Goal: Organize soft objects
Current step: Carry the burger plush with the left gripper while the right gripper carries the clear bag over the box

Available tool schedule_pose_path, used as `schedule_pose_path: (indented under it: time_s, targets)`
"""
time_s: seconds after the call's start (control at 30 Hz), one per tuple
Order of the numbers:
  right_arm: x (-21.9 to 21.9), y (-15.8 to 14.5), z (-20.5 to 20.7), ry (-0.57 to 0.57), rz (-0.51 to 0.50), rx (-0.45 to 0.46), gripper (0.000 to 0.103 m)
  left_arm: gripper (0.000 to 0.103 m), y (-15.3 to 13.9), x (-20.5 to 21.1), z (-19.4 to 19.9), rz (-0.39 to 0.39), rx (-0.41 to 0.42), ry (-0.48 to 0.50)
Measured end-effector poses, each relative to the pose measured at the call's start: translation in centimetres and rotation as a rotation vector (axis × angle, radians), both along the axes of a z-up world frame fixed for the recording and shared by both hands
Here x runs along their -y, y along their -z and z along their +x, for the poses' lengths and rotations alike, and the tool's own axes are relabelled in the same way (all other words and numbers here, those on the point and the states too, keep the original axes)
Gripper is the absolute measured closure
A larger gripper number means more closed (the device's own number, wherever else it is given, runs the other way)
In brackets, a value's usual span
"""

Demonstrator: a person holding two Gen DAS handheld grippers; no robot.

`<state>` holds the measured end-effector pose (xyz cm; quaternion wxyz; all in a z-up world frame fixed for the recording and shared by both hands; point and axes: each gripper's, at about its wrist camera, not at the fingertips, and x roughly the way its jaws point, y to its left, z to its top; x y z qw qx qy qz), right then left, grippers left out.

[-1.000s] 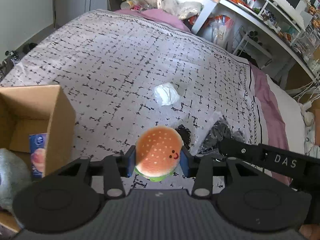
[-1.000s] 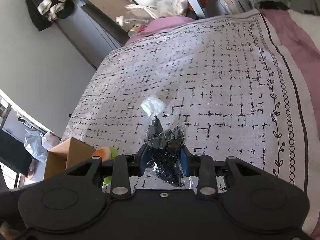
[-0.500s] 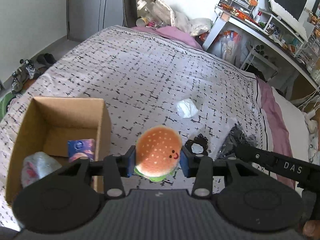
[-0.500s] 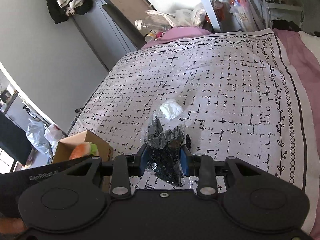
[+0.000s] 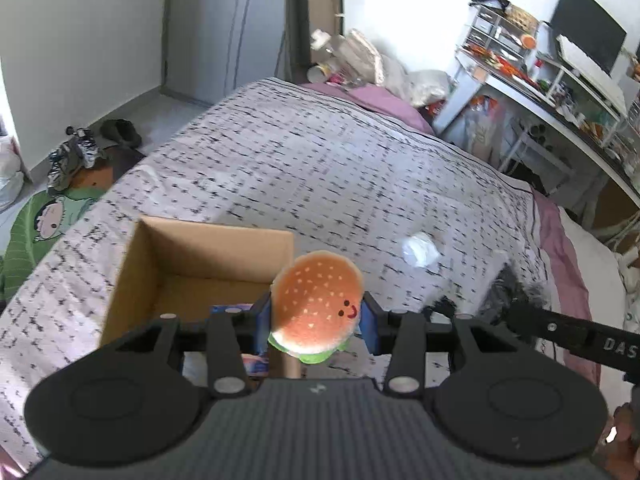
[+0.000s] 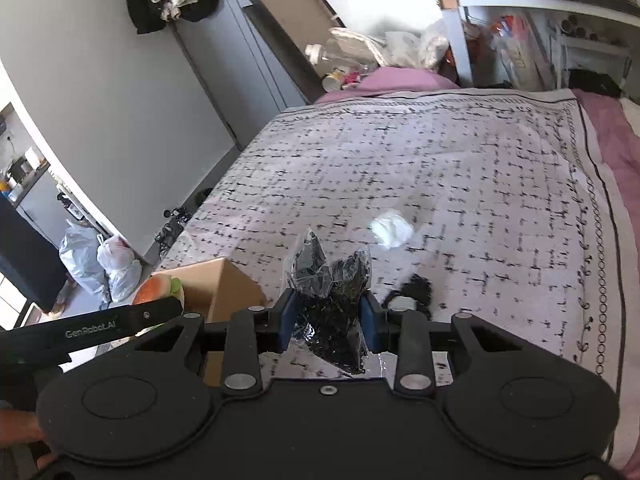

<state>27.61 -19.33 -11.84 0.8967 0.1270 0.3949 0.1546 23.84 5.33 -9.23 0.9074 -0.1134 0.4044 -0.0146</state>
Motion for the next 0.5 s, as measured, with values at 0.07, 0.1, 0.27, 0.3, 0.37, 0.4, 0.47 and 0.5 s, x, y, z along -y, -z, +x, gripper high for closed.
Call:
schedule_pose_path:
  time_s: [0.07, 0.1, 0.27, 0.3, 0.37, 0.4, 0.47, 0.5]
  targets:
    - [-0.9, -0.2, 0.0, -0.004, 0.006, -0.004, 0.07, 0.059, 0.1, -1.0, -0.1, -0.002, 0.0, -0.015]
    - [-1.5, -0.2, 0.0, -0.007, 0.005, -0.003, 0.07, 0.059, 0.2, -1.6, -0.2, -0.002, 0.0, -0.023]
    - [-4.2, -0.4, -0.3, -0.042, -0.008, 0.004, 0.07, 0.059, 0.8, -4.4, -0.4, -0.005, -0.004, -0.056]
    - [-4.8, -0.4, -0.3, -0.048, -0.01, 0.001, 0.07, 0.059, 0.9, -5.0, -0.4, -0.005, -0.006, -0.061]
    - [-5.9, -0.4, -0.3, -0.062, -0.015, -0.003, 0.07, 0.059, 1.2, -6.0, -0.4, -0.003, -0.011, -0.074]
    - [-6.4, -0.3, -0.2, -0.068, -0.017, -0.003, 0.07, 0.059, 1.3, -6.4, -0.3, -0.005, -0.012, -0.079]
    - [-7.4, -0.3, -0.1, -0.077, -0.013, -0.003, 0.07, 0.059, 1.6, -7.4, -0.2, -0.011, -0.016, -0.091]
    - [-7.9, -0.3, 0.0, -0.081, -0.012, -0.004, 0.07, 0.059, 1.8, -7.9, -0.1, -0.014, -0.017, -0.096]
